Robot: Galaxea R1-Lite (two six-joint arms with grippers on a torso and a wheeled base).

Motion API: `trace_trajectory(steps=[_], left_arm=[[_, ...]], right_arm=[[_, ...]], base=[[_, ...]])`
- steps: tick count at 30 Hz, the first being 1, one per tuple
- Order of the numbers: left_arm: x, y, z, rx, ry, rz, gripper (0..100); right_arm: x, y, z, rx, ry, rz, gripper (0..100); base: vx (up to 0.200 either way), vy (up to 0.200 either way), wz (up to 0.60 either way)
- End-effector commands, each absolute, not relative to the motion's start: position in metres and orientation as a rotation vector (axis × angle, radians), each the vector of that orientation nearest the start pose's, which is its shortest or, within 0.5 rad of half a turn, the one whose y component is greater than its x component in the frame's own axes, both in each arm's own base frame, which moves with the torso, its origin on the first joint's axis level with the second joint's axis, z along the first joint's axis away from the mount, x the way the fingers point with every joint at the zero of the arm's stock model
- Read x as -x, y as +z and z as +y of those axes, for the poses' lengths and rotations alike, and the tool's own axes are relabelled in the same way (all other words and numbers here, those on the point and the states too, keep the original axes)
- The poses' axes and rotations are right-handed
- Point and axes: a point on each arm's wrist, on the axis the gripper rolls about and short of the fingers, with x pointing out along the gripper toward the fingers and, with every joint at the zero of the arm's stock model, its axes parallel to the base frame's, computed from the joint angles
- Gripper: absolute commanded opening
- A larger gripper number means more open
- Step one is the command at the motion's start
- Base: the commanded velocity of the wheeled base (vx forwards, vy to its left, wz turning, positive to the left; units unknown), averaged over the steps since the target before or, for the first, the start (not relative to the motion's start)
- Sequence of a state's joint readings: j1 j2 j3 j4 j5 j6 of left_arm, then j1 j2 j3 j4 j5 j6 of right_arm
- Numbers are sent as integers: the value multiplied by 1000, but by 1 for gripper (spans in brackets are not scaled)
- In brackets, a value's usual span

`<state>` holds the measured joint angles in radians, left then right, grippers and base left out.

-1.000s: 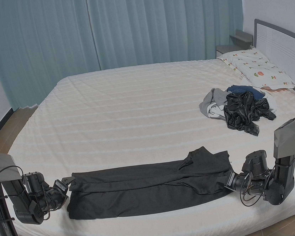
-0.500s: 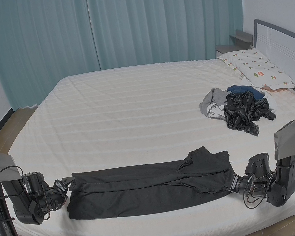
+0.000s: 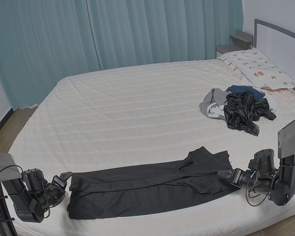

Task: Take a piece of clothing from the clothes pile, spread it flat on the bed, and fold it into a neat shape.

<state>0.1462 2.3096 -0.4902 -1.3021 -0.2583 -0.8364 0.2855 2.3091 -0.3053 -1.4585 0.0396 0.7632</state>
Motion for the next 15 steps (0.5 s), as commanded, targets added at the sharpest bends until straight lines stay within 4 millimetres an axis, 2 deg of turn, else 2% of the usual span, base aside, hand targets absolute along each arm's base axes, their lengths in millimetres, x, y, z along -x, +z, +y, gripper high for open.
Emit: trace_trajectory(steps=[1,13,14,15], left_arm=[[-320,-17,32,912,88,539,100],[-320,-24,18,870,150,542,100],[-320,-24,18,869,151,543,0],[-319,-24,18,869,151,543,0]], right_arm=[[-274,-20,80,-674,94,626,100],[-279,-16,78,-688,82,584,100],[-280,-15,78,-689,81,580,100],[-280,-15,77,-690,77,577,100]], base=[[0,0,0],[0,0,0],[0,0,0],[0,0,0]])
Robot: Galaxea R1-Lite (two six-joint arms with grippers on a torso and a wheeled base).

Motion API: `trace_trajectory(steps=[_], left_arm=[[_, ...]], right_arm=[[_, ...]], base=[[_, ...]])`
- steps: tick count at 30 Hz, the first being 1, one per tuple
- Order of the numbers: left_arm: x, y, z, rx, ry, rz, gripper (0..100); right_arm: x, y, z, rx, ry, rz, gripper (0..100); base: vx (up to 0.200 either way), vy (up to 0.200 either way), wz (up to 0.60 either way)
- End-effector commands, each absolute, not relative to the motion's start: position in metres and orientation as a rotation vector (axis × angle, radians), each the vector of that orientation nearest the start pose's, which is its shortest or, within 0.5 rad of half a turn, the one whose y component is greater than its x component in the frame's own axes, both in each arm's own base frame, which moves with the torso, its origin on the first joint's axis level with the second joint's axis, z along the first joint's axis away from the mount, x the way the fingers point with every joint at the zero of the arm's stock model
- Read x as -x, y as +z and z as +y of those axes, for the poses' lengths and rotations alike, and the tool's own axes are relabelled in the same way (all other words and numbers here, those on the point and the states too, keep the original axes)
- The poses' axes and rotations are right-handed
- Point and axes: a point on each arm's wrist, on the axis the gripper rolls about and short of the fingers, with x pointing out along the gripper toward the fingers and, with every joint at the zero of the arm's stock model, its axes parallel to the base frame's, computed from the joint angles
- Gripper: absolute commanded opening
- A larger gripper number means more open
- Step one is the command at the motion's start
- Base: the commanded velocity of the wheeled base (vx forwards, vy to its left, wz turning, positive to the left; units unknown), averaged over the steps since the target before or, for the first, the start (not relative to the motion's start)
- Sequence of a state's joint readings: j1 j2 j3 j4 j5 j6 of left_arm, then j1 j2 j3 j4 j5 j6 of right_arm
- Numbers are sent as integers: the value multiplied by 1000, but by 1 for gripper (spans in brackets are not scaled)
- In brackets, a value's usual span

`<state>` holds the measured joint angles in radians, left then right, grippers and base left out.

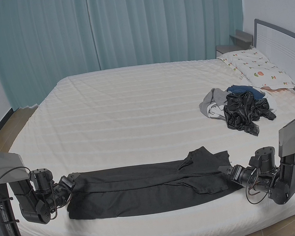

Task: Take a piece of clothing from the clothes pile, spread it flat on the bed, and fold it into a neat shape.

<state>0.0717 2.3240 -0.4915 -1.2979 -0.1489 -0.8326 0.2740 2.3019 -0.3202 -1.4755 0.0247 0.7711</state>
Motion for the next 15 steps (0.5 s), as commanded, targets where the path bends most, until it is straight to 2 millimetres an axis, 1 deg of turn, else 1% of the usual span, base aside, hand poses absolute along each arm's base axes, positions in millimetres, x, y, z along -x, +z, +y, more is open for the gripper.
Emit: trace_trajectory(steps=[1,10,11,13,15], left_arm=[[-319,-24,18,867,158,540,0],[-322,-20,20,843,235,485,0],[-322,-18,20,840,242,475,0],[-322,-14,20,842,238,465,0],[-322,-12,18,845,230,460,0]], right_arm=[[-280,-13,75,-692,76,571,100],[-281,-9,75,-698,79,555,100],[-282,-3,74,-703,86,536,100],[-283,0,76,-707,94,528,100],[-285,1,82,-730,106,527,100]], base=[[0,0,0],[0,0,0],[0,0,0],[0,0,0],[0,0,0]])
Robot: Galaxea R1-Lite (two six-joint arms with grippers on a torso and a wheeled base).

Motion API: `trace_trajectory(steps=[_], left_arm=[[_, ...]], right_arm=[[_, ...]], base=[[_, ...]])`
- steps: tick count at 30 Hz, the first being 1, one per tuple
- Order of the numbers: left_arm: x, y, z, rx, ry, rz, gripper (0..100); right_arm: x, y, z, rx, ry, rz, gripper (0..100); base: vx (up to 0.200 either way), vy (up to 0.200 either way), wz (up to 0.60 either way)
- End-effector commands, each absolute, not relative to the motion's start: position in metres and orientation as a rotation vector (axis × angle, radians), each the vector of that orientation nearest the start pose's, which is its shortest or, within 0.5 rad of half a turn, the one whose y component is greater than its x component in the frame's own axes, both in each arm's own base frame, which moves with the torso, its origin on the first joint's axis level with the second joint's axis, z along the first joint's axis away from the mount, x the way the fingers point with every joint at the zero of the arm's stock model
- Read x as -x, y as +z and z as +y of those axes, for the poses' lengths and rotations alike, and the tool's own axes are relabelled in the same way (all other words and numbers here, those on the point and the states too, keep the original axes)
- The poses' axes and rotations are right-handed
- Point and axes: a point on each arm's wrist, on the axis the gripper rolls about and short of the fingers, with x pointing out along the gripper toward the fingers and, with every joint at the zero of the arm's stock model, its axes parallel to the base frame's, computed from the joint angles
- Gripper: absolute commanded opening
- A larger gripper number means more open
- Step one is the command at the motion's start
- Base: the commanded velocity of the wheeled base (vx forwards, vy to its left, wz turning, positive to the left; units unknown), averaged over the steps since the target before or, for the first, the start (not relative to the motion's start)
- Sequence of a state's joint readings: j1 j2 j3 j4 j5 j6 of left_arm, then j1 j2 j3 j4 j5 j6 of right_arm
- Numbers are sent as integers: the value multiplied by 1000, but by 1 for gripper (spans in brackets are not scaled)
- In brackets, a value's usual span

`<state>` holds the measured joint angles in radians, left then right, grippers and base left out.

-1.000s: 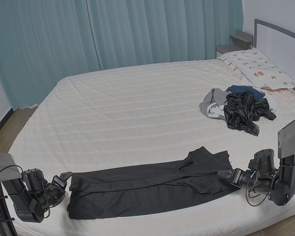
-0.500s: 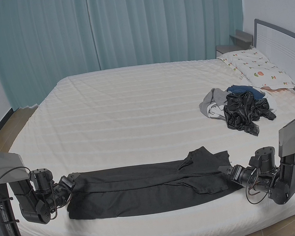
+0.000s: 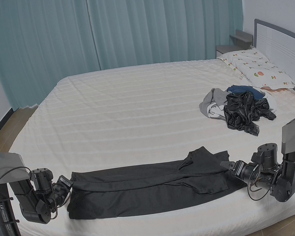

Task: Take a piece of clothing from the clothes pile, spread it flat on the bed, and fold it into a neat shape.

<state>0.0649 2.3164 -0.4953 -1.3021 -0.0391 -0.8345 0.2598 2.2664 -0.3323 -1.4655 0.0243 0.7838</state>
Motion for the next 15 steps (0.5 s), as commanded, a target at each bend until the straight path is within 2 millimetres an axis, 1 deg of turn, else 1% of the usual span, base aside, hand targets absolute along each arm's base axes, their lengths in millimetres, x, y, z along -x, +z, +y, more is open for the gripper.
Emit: trace_trajectory(steps=[1,3,7,8,9,15], left_arm=[[-322,-11,17,844,227,459,0],[-323,-11,16,842,226,454,0],[-323,-9,16,841,232,440,0],[-323,-9,17,840,236,436,0],[-323,-9,17,840,236,436,0],[-324,-8,17,842,235,430,0]], right_arm=[[-288,1,87,-742,118,528,100],[-292,1,94,-758,127,538,100],[-300,-1,100,-800,113,572,100],[-303,-2,107,-828,113,592,100],[-305,-2,110,-842,108,602,100],[-316,-7,114,-844,81,641,100]], base=[[0,0,0],[0,0,0],[0,0,0],[0,0,0],[0,0,0],[0,0,0]])
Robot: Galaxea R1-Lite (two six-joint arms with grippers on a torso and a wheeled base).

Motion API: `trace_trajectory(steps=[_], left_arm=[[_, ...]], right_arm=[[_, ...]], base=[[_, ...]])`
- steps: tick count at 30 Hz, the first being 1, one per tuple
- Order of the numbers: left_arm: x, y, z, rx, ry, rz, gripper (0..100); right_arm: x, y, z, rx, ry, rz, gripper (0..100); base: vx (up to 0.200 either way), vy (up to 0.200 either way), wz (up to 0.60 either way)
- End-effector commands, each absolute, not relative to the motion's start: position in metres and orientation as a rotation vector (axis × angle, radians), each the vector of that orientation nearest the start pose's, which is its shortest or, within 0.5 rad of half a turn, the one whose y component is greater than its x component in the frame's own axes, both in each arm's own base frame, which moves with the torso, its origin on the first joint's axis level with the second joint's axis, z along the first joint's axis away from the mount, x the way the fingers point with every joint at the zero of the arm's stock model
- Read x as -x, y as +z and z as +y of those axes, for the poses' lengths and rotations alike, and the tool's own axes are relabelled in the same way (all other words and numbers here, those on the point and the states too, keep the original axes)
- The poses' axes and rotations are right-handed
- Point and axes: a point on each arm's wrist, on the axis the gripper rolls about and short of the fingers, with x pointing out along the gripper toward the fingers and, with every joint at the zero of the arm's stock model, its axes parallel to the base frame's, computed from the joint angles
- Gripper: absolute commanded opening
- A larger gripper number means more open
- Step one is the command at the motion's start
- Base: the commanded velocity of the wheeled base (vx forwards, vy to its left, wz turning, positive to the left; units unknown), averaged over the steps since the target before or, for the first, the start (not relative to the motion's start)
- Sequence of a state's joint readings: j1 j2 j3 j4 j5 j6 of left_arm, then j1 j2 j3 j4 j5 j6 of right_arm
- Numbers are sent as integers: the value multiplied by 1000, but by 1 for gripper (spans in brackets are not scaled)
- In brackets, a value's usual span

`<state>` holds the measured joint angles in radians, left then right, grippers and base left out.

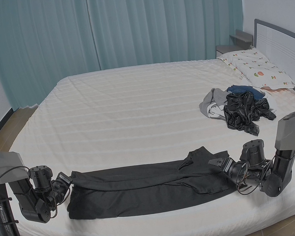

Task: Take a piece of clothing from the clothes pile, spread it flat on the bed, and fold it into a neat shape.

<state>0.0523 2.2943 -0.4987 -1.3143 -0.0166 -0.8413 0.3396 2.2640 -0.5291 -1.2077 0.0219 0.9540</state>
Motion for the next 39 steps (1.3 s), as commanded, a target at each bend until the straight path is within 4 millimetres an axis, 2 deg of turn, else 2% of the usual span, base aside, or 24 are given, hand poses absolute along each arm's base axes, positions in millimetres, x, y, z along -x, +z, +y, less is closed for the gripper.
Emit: trace_trajectory(steps=[1,7,16,17,24,30,39], left_arm=[[-325,-8,17,844,235,430,0],[-325,-8,17,843,234,430,0],[-325,-8,17,845,234,427,0],[-325,-8,17,845,234,427,0],[-327,-6,17,843,230,418,0],[-333,-3,17,842,234,389,0],[-336,8,19,819,219,351,0]], right_arm=[[-319,-9,113,-845,74,635,100],[-332,-25,116,-833,27,619,100],[-337,-29,117,-827,4,604,100],[-338,-29,117,-829,4,601,0],[-336,-28,119,-815,-21,586,0],[-337,-26,112,-820,-37,575,0],[-353,-5,115,-840,-1,501,0]], base=[[0,0,0],[0,0,0],[0,0,0],[0,0,0],[0,0,0],[0,0,0],[0,0,0]])
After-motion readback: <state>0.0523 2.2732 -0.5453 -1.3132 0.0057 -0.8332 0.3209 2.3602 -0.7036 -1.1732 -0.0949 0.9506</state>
